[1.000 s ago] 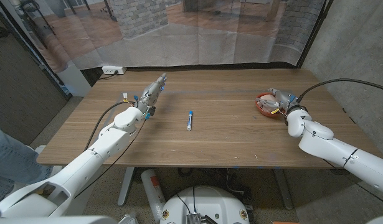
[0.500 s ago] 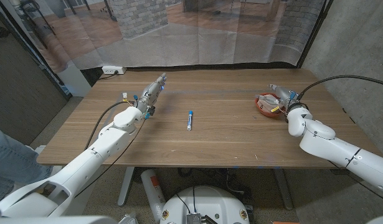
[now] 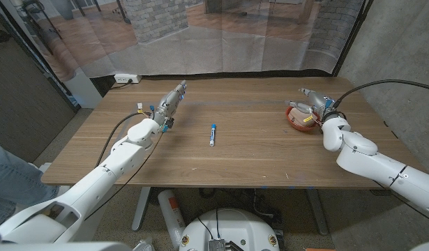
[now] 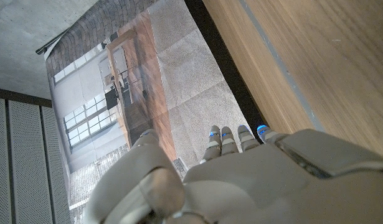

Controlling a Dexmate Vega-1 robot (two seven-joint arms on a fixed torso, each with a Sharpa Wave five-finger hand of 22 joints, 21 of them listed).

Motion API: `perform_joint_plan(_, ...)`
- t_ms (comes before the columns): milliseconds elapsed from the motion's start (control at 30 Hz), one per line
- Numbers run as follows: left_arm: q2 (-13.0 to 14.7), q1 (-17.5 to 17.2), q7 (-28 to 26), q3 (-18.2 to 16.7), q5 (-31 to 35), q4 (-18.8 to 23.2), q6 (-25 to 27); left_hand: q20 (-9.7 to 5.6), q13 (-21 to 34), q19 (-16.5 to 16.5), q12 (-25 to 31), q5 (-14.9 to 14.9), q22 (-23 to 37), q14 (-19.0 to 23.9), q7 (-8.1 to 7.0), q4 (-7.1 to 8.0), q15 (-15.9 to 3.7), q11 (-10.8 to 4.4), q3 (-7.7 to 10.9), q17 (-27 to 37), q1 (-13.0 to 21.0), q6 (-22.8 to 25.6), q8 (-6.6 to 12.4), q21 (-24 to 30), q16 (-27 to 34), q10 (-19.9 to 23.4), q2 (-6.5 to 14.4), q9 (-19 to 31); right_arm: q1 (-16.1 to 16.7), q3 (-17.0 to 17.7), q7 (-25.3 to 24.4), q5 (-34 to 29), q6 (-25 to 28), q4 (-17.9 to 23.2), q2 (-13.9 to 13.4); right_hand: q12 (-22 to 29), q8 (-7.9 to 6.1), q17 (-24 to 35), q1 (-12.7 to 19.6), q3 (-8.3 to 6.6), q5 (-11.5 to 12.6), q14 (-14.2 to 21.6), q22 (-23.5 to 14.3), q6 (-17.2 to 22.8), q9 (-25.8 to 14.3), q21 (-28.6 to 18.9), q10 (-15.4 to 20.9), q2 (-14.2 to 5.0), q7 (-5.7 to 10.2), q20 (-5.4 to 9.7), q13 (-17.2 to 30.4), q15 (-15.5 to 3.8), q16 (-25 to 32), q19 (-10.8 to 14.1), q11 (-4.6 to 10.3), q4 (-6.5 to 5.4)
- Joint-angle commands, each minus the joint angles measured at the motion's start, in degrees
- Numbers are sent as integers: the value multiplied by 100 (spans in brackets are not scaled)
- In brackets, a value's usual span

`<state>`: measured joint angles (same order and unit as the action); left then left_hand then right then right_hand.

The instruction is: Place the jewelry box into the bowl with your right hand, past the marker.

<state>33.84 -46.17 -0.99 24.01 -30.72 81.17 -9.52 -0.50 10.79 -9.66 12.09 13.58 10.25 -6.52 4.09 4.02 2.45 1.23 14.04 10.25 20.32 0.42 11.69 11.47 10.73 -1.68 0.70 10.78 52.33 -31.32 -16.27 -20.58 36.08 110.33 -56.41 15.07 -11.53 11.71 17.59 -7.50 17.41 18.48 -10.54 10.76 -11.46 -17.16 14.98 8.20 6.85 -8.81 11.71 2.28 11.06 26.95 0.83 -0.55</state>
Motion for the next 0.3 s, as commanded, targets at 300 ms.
perform_joint_plan(300,-109,29,26,35,3,-99,-104,22,19,-104,-20,-21,32,35,19,4,4,24,-18,24,31,44,-3,24,6,11,18,18,65,124,79,-114,35,161,-72,55,-43,-2,37,-4,89,92,-21,61,-5,24,81,-118,22,46,8,-24,48,71,-18,-8)
